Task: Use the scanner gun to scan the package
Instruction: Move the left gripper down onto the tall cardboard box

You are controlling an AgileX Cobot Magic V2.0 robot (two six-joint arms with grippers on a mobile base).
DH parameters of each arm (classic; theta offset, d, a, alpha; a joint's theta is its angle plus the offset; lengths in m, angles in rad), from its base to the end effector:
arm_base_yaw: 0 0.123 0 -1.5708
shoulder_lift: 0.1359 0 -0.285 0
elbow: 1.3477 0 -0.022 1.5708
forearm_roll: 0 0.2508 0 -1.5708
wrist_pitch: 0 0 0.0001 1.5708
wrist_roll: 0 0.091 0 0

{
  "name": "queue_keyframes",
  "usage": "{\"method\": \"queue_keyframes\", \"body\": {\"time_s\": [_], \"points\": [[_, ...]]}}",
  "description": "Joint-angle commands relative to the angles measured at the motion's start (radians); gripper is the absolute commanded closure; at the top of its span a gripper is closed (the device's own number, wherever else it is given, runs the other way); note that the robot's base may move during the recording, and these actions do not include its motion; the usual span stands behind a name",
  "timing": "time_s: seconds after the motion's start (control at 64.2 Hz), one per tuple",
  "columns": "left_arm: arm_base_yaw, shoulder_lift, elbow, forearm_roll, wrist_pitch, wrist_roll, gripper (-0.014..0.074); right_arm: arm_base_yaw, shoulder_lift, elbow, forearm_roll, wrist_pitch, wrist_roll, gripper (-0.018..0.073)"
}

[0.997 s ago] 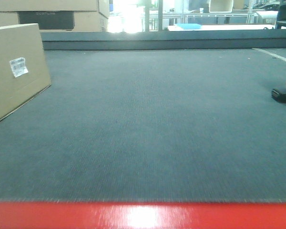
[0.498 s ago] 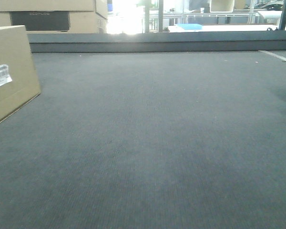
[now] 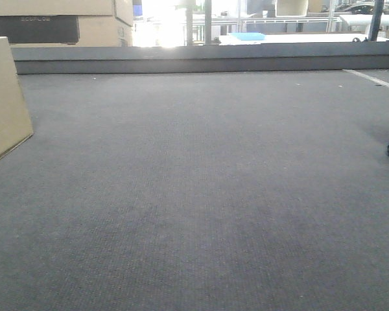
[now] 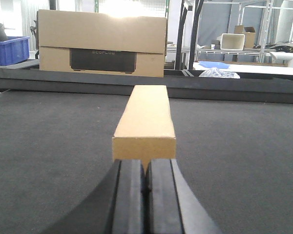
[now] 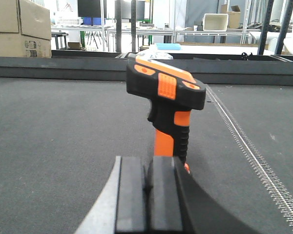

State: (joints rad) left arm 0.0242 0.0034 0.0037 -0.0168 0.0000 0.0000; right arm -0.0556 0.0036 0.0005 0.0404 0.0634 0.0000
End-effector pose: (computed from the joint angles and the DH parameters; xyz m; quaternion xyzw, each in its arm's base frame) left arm 0.0567 0.0014 0.2117 -0.0139 0.6781 0.0027 0.7348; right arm 0.0568 -0.0029 0.2071 0.0327 0.6993 -0.0046 0.7140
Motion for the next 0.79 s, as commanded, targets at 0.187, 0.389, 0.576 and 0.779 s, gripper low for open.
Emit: {"method": "queue_keyframes", "body": {"time_s": [0.187, 0.389, 0.576, 0.779], "points": [[0.003, -0.003, -0.004, 0.001, -0.019, 0.000, 0.0707, -0.004, -0.004, -0.001, 0.000, -0.018, 0.000, 0.0728], [0.003, -0.003, -0.004, 0.001, -0.019, 0.000, 0.0707, -0.004, -0.004, -0.001, 0.000, -0.018, 0.000, 0.0728], [0.003, -0.003, -0.004, 0.001, -0.019, 0.000, 0.0707, -0.004, -0.004, -0.001, 0.000, -0.018, 0.000, 0.0728], [0.003, -0.003, -0.004, 0.017, -0.037, 0.000, 0.0707, -0.004, -0.004, -0.001, 0.000, -0.018, 0.000, 0.0728]]}}
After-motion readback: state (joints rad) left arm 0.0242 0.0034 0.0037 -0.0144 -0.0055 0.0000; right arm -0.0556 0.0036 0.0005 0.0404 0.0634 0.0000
